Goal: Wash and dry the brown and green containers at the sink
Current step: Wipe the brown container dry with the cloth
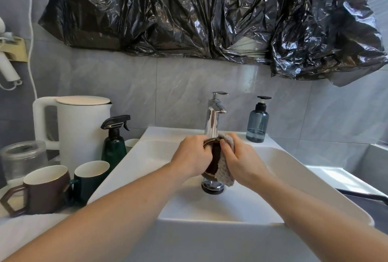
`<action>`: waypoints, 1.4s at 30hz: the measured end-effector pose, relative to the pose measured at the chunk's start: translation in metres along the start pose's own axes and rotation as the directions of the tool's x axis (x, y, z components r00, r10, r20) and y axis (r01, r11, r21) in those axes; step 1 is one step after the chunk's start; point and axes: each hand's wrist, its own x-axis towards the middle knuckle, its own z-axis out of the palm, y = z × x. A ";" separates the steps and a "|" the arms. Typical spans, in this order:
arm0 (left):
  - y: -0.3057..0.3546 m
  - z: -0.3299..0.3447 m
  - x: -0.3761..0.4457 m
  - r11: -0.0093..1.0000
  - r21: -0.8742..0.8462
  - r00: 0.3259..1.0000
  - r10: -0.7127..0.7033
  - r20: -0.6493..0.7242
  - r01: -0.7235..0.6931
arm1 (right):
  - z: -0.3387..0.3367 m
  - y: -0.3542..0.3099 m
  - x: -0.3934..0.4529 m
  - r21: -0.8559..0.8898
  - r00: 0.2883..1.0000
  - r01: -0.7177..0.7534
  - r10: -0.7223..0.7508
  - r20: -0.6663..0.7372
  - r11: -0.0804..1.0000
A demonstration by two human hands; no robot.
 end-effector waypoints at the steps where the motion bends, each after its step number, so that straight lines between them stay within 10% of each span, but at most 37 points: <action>1: 0.002 0.000 0.000 1.000 0.013 1.000 0.006 0.003 -0.006 | 0.001 0.000 0.000 -0.018 1.000 -0.004 0.004 0.006 1.000; 12: -0.005 -0.016 0.007 0.989 -0.026 0.943 -0.144 -0.299 0.143 | 0.004 -0.004 -0.002 0.070 0.984 -0.133 0.123 0.132 0.989; 21: 0.002 -0.002 0.005 0.995 0.076 0.989 -0.057 -0.136 0.067 | 0.000 -0.006 0.000 0.092 0.998 0.057 -0.057 -0.005 0.994; 29: -0.007 -0.012 0.009 0.984 -0.068 0.952 -0.177 -0.248 0.165 | 0.005 -0.009 -0.006 0.352 0.974 -0.181 0.117 0.196 0.918; 42: -0.004 -0.008 0.002 0.996 0.081 0.994 0.033 -0.100 -0.025 | -0.002 -0.010 -0.002 -0.061 0.989 0.116 -0.121 -0.084 0.991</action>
